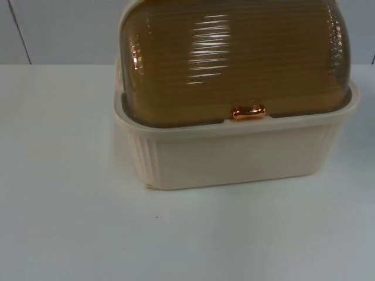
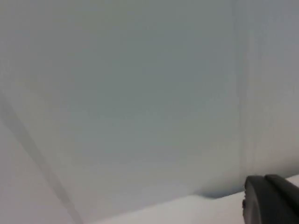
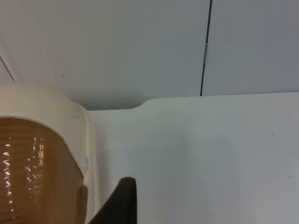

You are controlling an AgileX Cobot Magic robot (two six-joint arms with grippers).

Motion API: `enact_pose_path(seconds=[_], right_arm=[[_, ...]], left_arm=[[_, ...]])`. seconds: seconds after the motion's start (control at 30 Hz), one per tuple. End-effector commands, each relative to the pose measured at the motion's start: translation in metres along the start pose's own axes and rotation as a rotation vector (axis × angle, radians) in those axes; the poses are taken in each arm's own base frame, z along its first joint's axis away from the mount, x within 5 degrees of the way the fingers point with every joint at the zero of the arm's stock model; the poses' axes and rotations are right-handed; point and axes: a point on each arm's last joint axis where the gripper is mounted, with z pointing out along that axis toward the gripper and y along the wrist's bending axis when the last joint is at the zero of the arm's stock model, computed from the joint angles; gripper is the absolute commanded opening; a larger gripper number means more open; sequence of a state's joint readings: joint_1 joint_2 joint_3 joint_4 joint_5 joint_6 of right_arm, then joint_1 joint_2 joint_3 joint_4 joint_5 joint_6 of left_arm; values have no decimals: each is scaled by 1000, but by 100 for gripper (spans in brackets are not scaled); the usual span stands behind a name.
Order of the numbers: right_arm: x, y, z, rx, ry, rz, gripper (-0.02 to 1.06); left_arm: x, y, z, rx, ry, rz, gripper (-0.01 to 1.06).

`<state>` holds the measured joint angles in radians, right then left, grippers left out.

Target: Open the box lid with the left hand, place the block into the box with the right hand, then close the box lid with the left hand.

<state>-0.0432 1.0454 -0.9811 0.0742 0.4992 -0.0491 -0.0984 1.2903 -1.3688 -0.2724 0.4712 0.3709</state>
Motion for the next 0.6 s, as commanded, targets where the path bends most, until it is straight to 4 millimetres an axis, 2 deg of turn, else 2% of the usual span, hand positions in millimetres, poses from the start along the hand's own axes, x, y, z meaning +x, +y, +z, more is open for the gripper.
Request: enact_pose_path(seconds=[0.0,0.07,0.1,0.13,0.17,0.2,0.27,0.3,0.37,0.43,0.57], right_arm=[[-3,0,-1,0,-26,7,101],[-3,0,-1,0,-26,7,101],[-3,0,-1,0,-26,7,101],[-3,0,-1,0,-26,7,101],[-3,0,-1,0,-26,7,101],[-3,0,-1,0,-26,7,101],[-3,0,-1,0,-24,7,101],[-3,0,-1,0,-24,7,101],[-3,0,-1,-1,-21,7,101],[-2,0,-1,-2,-17,8,101],[-3,0,-1,-3,-17,12,101]], left_arm=[[15,24,-1,-76,46,-120,0],[39,37,3,-120,119,-193,0],[39,37,3,-120,119,-193,0],[55,38,7,-128,166,-202,0],[79,38,13,-135,222,-211,0],[84,38,14,-139,225,-213,0],[109,36,19,-155,248,-226,0],[109,36,19,-155,248,-226,0],[126,34,21,-164,278,-269,0],[131,34,21,-161,304,-271,0],[130,26,23,-139,302,-299,0]])
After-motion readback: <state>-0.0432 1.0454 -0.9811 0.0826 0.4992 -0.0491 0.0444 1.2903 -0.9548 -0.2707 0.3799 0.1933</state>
